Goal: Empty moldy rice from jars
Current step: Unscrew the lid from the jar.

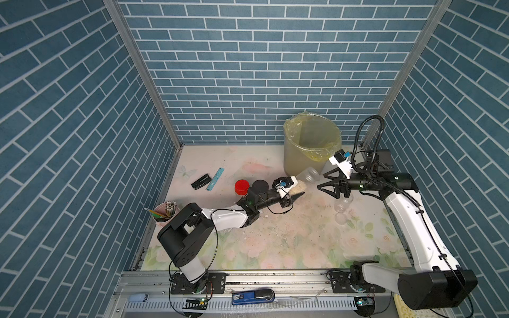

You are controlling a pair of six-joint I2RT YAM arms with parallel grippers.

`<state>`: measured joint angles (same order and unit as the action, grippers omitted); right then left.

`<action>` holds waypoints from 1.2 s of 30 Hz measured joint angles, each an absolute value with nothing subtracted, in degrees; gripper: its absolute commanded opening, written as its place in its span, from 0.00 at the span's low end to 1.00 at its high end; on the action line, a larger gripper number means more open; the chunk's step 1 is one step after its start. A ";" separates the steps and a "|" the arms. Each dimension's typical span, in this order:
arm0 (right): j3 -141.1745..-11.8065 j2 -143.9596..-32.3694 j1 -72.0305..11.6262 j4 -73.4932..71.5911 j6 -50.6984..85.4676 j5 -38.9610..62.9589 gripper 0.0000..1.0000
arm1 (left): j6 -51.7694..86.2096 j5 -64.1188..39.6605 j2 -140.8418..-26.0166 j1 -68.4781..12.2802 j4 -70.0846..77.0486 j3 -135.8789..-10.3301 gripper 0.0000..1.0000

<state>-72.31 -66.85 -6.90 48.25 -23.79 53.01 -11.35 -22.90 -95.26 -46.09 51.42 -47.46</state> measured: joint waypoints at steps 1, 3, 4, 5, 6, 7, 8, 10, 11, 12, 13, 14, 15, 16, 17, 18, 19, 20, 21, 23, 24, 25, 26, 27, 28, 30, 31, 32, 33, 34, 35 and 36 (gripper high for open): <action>-70.89 -65.47 -6.90 46.54 -22.06 53.12 0.79 | -11.40 -22.72 -95.26 -46.09 51.48 -47.46 0.30; -67.72 -62.26 -6.94 41.47 -15.90 52.71 0.77 | -11.49 -22.02 -95.26 -46.09 51.53 -47.46 0.29; -66.70 -60.95 -6.92 39.24 -12.03 52.21 0.76 | -11.66 -21.71 -95.26 -46.09 51.55 -47.46 0.30; -65.84 -59.59 -6.96 36.45 -7.42 51.18 0.75 | -11.94 -21.12 -95.26 -46.09 51.53 -47.46 0.30; -65.25 -58.30 -7.01 33.82 -2.28 49.52 0.74 | -12.43 -20.67 -95.26 -46.09 51.51 -47.46 0.30; -65.10 -57.28 -7.05 32.14 2.98 47.33 0.73 | -12.75 -20.23 -95.26 -46.09 51.44 -47.46 0.30; -65.52 -56.45 -7.16 31.62 9.26 44.18 0.72 | -13.28 -19.55 -95.26 -46.13 51.33 -47.46 0.30; -68.40 -56.18 -7.29 34.46 19.05 39.07 0.72 | -14.70 -17.96 -95.26 -46.44 50.81 -47.51 0.30; -70.74 -56.60 -7.62 36.60 23.46 36.77 0.74 | -15.79 -16.99 -95.26 -46.61 50.13 -47.68 0.30; -72.82 -56.86 -8.01 38.33 27.33 34.70 0.75 | -16.88 -16.08 -95.26 -46.83 49.60 -47.79 0.30; -74.15 -56.93 -8.64 39.62 30.35 33.17 0.75 | -17.80 -15.35 -95.24 -47.09 49.23 -47.86 0.30; -75.29 -56.77 -9.34 41.21 33.39 31.92 0.75 | -18.96 -14.31 -95.24 -47.46 48.82 -47.90 0.30; -76.05 -56.62 -9.85 42.65 35.94 30.70 0.76 | -19.79 -13.72 -95.24 -47.75 48.49 -47.90 0.30; -76.49 -56.55 -10.26 43.81 38.13 29.91 0.77 | -20.51 -13.04 -95.24 -48.01 48.21 -47.90 0.30; -76.79 -56.60 -10.59 44.99 40.34 29.30 0.78 | -21.30 -12.60 -95.24 -48.27 47.97 -47.90 0.30; -76.84 -56.77 -11.11 45.91 42.39 28.67 0.80 | -22.09 -11.94 -95.24 -48.58 47.83 -47.90 0.29; -76.84 -57.17 -11.62 46.65 44.25 27.94 0.81 | -22.74 -11.38 -95.24 -48.86 47.77 -47.90 0.29; -76.84 -57.82 -12.43 47.44 45.84 27.18 0.81 | -23.46 -10.76 -95.24 -49.17 47.68 -47.90 0.29; -76.84 -58.74 -13.67 48.03 47.24 26.57 0.81 | -24.21 -10.04 -95.24 -49.56 47.57 -47.90 0.29; -76.88 -60.99 -16.51 48.75 49.23 25.93 0.81 | -25.61 -8.93 -95.24 -50.39 47.20 -48.01 0.29; -77.03 -62.46 -17.85 49.06 49.80 25.50 0.81 | -26.33 -8.47 -95.24 -50.87 47.05 -48.07 0.29; -77.21 -63.61 -18.61 49.21 50.22 25.21 0.81 | -26.76 -8.08 -95.24 -51.24 47.00 -48.12 0.29; -77.36 -64.82 -19.44 49.30 50.63 25.04 0.81 | -27.27 -7.68 -95.24 -51.70 46.98 -48.18 0.29; -77.43 -65.73 -19.88 49.36 50.81 24.80 0.81 | -27.62 -7.33 -95.24 -51.99 47.00 -48.21 0.29; -77.43 -66.48 -20.10 49.50 51.05 24.45 0.81 | -27.97 -7.07 -95.24 -52.29 47.00 -48.23 0.29; -77.43 -67.31 -20.23 49.82 51.22 23.99 0.81 | -28.38 -6.61 -95.24 -52.62 47.00 -48.23 0.29; -77.43 -67.51 -20.25 49.93 51.22 23.86 0.81 | -28.60 -6.46 -95.24 -52.73 47.00 -48.23 0.29; -77.47 -67.64 -20.25 49.95 51.22 23.77 0.80 | -28.82 -6.33 -95.24 -52.80 47.00 -48.23 0.29; -77.49 -67.70 -20.25 49.95 51.22 23.75 0.80 | -28.97 -6.22 -95.24 -52.80 47.00 -48.23 0.29; -77.60 -67.72 -20.25 49.98 51.22 23.77 0.80 | -29.04 -6.09 -95.24 -52.80 47.00 -48.23 0.29; -77.91 -67.79 -20.25 50.15 51.20 23.77 0.80 | -29.19 -5.98 -95.24 -52.80 47.00 -48.25 0.29; -78.43 -67.96 -20.25 50.26 51.20 23.77 0.79 | -29.26 -5.78 -95.24 -52.80 47.00 -48.25 0.29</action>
